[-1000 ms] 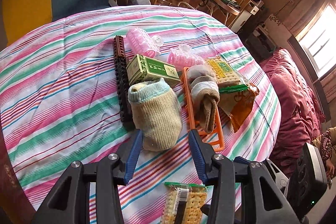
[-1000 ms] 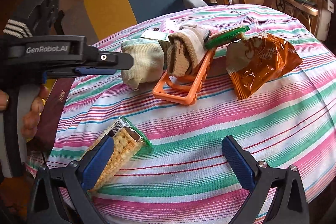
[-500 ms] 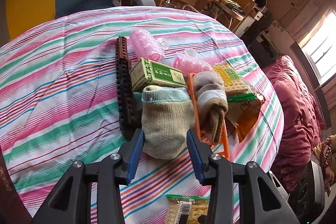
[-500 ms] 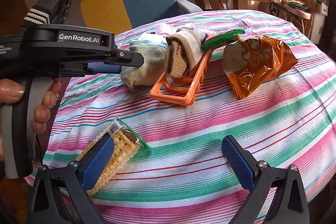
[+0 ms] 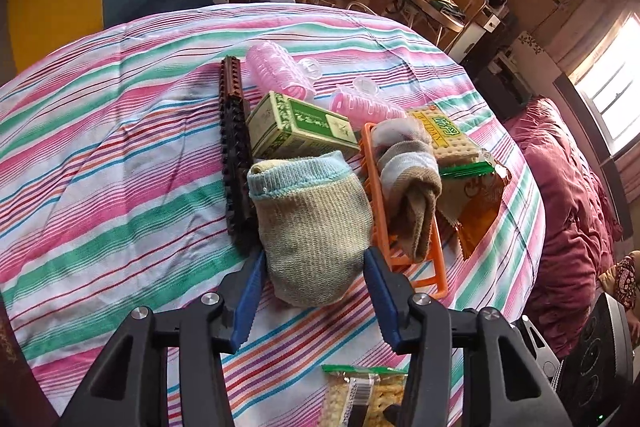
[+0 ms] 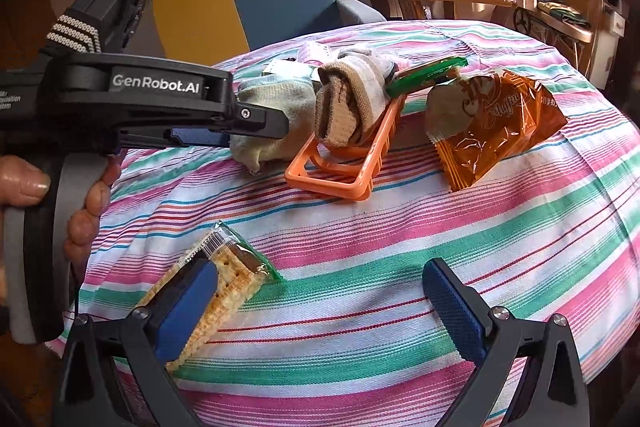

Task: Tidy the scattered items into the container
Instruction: 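Close the left tool on the beige knit sock, then grasp the cracker pack with the right tool while the left tool holds the sock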

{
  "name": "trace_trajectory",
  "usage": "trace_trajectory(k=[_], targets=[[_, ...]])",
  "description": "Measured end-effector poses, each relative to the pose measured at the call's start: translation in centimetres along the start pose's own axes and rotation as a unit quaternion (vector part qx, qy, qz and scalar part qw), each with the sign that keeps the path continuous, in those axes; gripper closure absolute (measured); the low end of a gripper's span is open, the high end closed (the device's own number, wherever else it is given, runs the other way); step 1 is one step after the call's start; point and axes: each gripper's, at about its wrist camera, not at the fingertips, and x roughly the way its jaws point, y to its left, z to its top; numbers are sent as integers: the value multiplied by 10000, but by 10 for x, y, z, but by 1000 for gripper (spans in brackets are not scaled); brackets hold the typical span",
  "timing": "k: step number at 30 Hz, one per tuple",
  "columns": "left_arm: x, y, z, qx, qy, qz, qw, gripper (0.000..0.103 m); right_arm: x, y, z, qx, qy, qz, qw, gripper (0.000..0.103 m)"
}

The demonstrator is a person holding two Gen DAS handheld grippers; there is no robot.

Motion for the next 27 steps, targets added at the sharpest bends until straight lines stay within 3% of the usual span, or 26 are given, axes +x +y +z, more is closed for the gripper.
trace_trajectory(k=[11,15,27], targets=[[-55,33,-75,-622,-115,409,9972,53,1,-1,0,-1,-42,-60,10000,0],[-70,31,-101,-551,-180,577,9966,53,2,0,3,38,121,-153,9998,0],[-85,39,-137,-684,-240,328,9968,52,-20,46,-19,56,474,-13,9989,0]])
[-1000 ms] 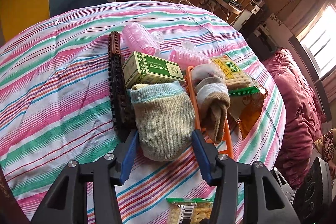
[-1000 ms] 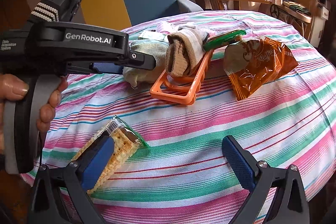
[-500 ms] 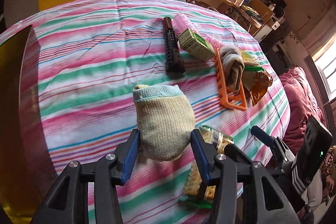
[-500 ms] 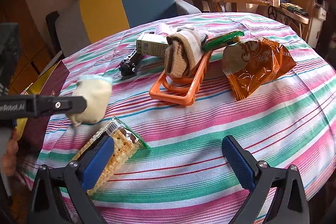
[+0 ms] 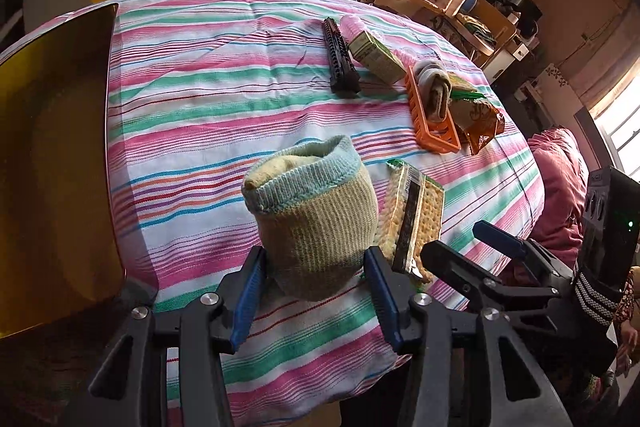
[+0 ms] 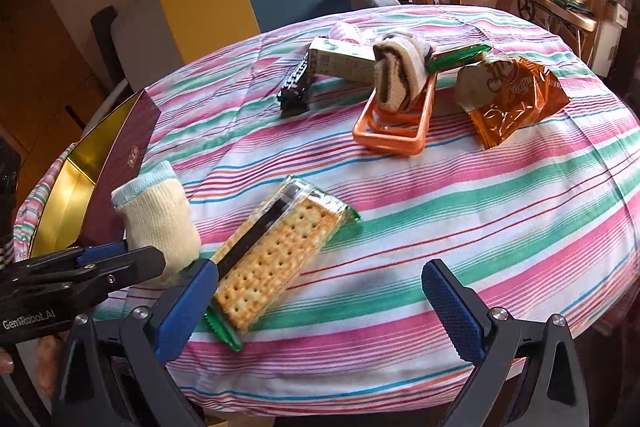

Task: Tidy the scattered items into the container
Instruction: 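Grasp the cracker pack with the right tool while the left tool holds the sock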

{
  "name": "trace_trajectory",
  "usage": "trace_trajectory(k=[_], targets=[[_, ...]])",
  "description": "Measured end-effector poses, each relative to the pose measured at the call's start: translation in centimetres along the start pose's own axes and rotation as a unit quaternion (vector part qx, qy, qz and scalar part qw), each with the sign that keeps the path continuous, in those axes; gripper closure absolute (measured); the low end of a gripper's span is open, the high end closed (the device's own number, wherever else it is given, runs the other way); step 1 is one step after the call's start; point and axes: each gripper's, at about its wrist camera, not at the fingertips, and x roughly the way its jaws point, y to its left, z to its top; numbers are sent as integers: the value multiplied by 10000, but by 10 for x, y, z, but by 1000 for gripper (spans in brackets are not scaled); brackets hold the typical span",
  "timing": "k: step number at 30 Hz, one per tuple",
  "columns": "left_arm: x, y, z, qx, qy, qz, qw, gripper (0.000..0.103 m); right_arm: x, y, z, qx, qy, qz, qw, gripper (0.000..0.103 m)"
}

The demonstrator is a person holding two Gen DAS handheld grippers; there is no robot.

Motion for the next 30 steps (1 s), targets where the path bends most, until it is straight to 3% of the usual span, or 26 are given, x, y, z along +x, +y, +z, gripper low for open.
trace_trajectory(k=[11,14,16,20,24,26,30], targets=[[3,1,-5,111,-20,-59,9999,48,15,12,18,373,322,-420,9979,3],[5,4,-6,77,-6,-98,9999,45,19,13,22,463,483,-347,9972,13],[5,5,-6,61,-7,-116,9999,44,22,19,22,436,569,-366,9968,14],[7,7,-6,43,25,-168,9998,43,21,29,21,197,523,-371,9977,28],[9,2,-8,154,63,-94,9998,43,16,32,30,-393,365,-466,9975,64],[10,2,-8,159,70,-77,9998,43,15,22,35,-519,383,-547,9964,74],[10,1,-8,170,84,-44,9998,43,13,-3,45,-601,513,-812,9936,73]])
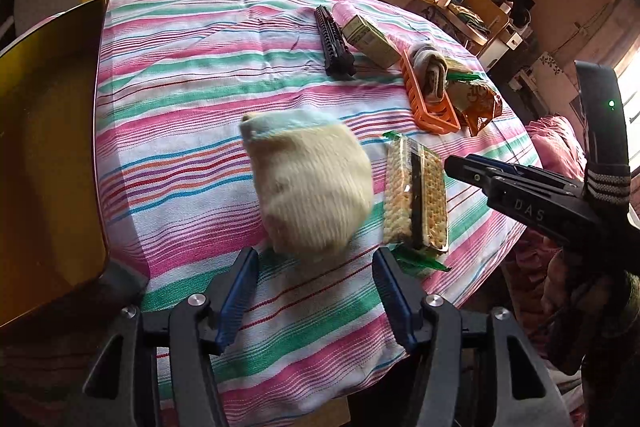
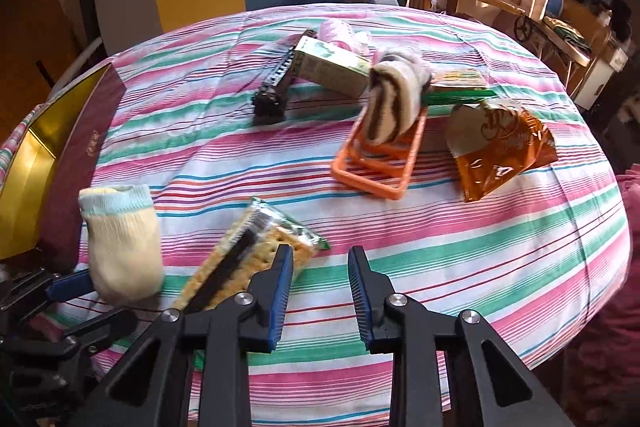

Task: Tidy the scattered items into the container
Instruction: 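Grasp the cracker pack with the right tool while the left tool holds the sock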

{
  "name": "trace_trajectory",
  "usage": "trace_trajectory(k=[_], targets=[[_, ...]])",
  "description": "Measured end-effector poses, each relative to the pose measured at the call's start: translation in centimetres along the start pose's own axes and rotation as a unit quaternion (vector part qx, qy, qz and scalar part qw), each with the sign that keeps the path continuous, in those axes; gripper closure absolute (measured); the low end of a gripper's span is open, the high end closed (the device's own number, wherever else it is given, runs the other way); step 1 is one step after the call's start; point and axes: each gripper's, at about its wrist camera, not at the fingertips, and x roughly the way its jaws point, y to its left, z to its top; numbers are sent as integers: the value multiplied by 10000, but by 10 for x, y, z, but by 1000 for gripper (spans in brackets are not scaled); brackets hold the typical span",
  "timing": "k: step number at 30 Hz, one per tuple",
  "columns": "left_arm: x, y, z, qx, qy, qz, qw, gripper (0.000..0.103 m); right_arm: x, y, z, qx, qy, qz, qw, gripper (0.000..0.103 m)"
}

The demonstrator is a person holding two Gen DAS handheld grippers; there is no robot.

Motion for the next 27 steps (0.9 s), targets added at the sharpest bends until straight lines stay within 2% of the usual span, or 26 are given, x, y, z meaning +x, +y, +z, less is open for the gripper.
trace_trajectory(k=[1,2,3,4,5,7,12,14,17,20,22,26,27], targets=[[0,0,0,3,3,8,10000,43,-1,-6,1,67,59,45,9999,72],[0,0,0,-6,5,8,10000,43,-3,-12,1,214,89,168,9996,65],[0,0,1,-20,7,5,10000,43,-5,-16,1,420,137,321,9985,41],[0,0,0,-17,8,6,10000,43,-7,-18,0,626,189,469,9968,34],[0,0,0,-6,9,9,10000,43,-8,-16,-2,774,211,580,9951,31],[0,-1,0,15,11,15,10000,43,-8,-9,-6,1031,235,777,9913,31],[-1,0,-1,-6,10,-22,10000,43,5,24,-6,1127,392,640,9908,32],[-1,1,-1,-33,10,-44,10000,43,12,38,-4,925,485,507,9932,33],[-2,1,-1,-20,8,-60,10000,43,13,49,-5,454,379,215,9980,43],[-3,1,-1,-15,-1,-96,10000,43,11,37,-3,265,332,113,9990,46],[-4,1,-1,-18,-19,-170,9999,43,10,19,-3,273,387,194,9987,46],[-9,1,2,-65,-98,-463,9989,43,9,-17,-5,429,501,604,9960,43],[-11,1,3,-78,-124,-487,9987,43,8,-25,-6,557,487,742,9945,40]])
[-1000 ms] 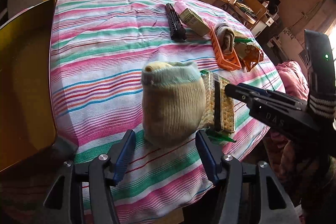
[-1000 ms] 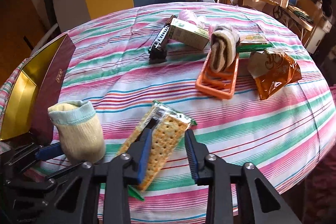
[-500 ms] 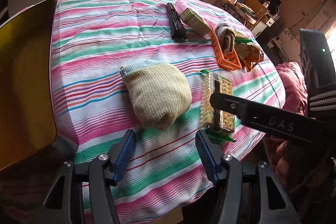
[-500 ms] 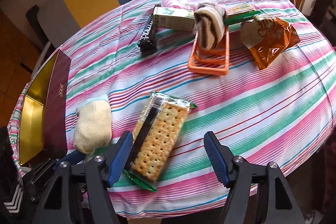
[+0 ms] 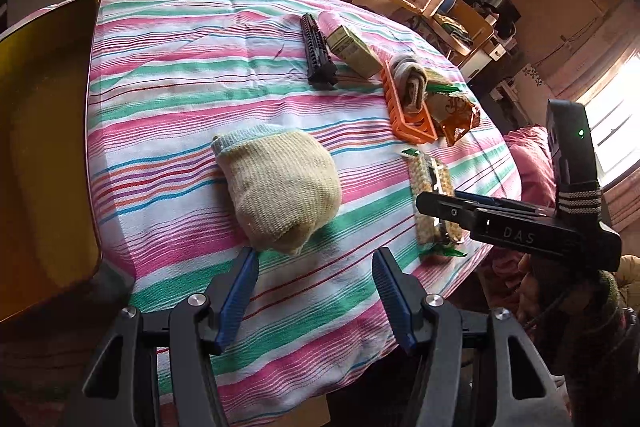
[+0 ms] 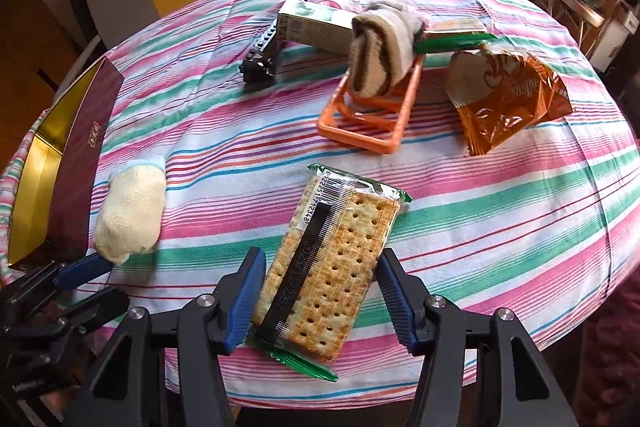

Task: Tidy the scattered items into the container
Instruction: 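Grasp the cracker pack with the right tool while the left tool holds the sock, then lift the beige sock and cracker pack off the cloth with both tools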

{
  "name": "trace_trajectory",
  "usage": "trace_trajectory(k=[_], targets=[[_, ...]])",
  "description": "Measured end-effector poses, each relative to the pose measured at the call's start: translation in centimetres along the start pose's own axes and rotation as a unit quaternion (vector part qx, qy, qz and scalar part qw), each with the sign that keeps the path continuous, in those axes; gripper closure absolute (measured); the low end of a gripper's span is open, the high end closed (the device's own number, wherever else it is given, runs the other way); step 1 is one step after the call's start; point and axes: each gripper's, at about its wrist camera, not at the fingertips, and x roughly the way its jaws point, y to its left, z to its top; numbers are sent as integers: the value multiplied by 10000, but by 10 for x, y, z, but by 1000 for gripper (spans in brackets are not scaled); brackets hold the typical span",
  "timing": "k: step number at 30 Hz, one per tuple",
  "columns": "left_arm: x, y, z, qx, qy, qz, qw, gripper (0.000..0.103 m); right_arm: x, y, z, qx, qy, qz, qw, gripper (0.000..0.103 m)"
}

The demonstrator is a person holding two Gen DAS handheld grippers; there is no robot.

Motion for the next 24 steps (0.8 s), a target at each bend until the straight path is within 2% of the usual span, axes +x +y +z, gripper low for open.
trace_trajectory(k=[1,2,6,14,19,24], targets=[[-1,0,1,-11,-27,-24,10000,43,-2,-8,-1,120,-15,145,9998,35],[-3,0,3,-23,-53,-49,10000,43,-4,-14,-1,264,-64,248,9993,27],[-4,2,14,-116,-74,-1,9999,42,-9,-27,-3,754,-275,489,9956,26],[6,-1,34,-27,-47,331,9994,43,0,4,-8,447,-414,-230,9979,26],[6,0,43,64,-88,442,9990,43,3,6,-9,276,-452,-345,9980,26],[18,-6,55,633,166,846,9943,42,5,7,-10,169,-450,-399,9980,25]])
